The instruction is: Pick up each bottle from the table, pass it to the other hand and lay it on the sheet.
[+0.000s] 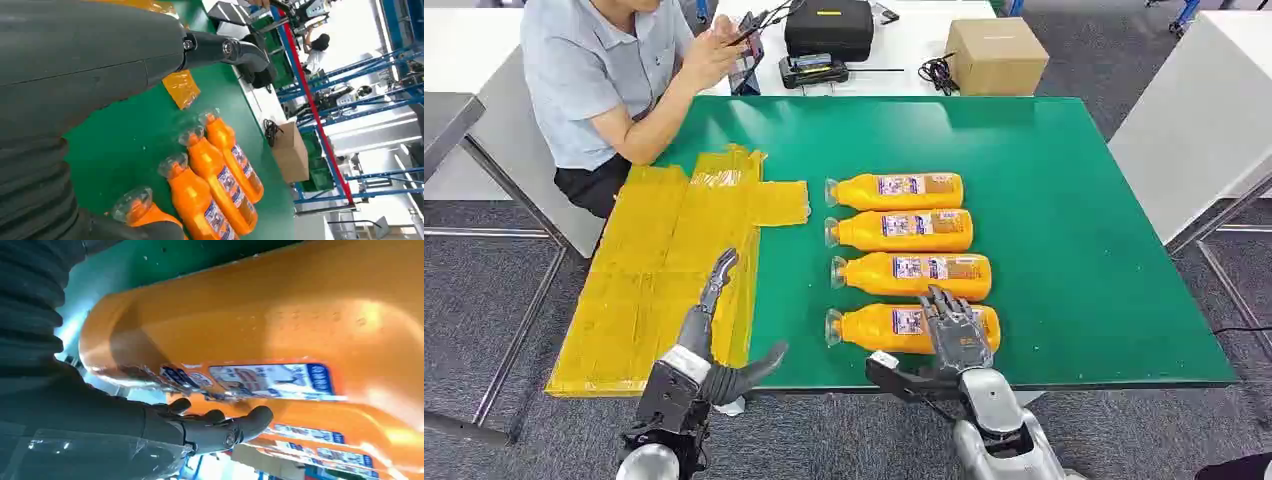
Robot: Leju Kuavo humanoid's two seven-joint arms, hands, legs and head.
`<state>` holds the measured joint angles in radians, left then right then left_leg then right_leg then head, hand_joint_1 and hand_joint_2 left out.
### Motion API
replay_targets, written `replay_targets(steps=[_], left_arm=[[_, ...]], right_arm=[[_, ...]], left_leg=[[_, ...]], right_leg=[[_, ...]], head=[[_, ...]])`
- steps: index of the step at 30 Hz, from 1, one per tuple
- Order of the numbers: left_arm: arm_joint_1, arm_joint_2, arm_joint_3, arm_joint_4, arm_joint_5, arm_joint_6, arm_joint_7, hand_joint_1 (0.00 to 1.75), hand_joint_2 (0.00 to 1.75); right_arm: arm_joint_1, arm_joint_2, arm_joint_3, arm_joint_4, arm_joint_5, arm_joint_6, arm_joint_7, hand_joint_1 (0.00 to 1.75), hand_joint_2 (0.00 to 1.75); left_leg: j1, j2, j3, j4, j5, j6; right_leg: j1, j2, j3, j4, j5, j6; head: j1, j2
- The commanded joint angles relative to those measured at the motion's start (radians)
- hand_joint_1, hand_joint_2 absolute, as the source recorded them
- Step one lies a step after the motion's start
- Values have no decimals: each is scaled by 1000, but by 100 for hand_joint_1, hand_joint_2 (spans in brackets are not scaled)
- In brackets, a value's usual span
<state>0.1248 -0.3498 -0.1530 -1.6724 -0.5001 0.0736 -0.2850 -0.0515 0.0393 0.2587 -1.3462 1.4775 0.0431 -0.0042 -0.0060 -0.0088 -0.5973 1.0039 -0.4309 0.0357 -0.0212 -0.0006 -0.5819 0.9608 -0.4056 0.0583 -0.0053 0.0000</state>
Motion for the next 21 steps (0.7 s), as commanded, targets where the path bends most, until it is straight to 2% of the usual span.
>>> replay_targets(steps=[1, 16, 17, 18, 21], left_arm=[[1, 1, 23, 5, -1, 3, 7, 0, 175], [4, 1, 38, -2, -3, -13, -8, 0, 175], [3, 1, 36, -1, -5, -16, -10, 0, 175], [2, 1, 35, -1, -5, -16, -10, 0, 175], [2, 1, 33, -1, -5, -15, -10, 0, 175]], right_arm=[[-66, -61, 59, 103, 23, 44, 18, 0, 175], [-72, -116, 30, 212, -20, 134, 25, 2, 175], [-62, -131, 43, 210, -34, 135, 17, 12, 175], [-59, -133, 44, 211, -34, 135, 17, 42, 175], [-56, -134, 46, 210, -36, 135, 16, 42, 175]], left_leg=[[1, 1, 3, 0, -1, -1], [1, -1, 9, -1, 0, -1], [2, -2, 11, -1, 0, -2], [1, -1, 12, -1, 0, -2], [2, -2, 14, -1, -1, -2]], right_leg=[[1, 1, 3, -1, 0, -2], [1, -2, 9, -2, 0, -1], [2, -3, 11, -3, -1, -3], [1, -1, 11, -2, 0, -2], [2, -2, 10, -2, -1, -3]], head=[[0, 0], [0, 0], [0, 0], [0, 0], [0, 0]])
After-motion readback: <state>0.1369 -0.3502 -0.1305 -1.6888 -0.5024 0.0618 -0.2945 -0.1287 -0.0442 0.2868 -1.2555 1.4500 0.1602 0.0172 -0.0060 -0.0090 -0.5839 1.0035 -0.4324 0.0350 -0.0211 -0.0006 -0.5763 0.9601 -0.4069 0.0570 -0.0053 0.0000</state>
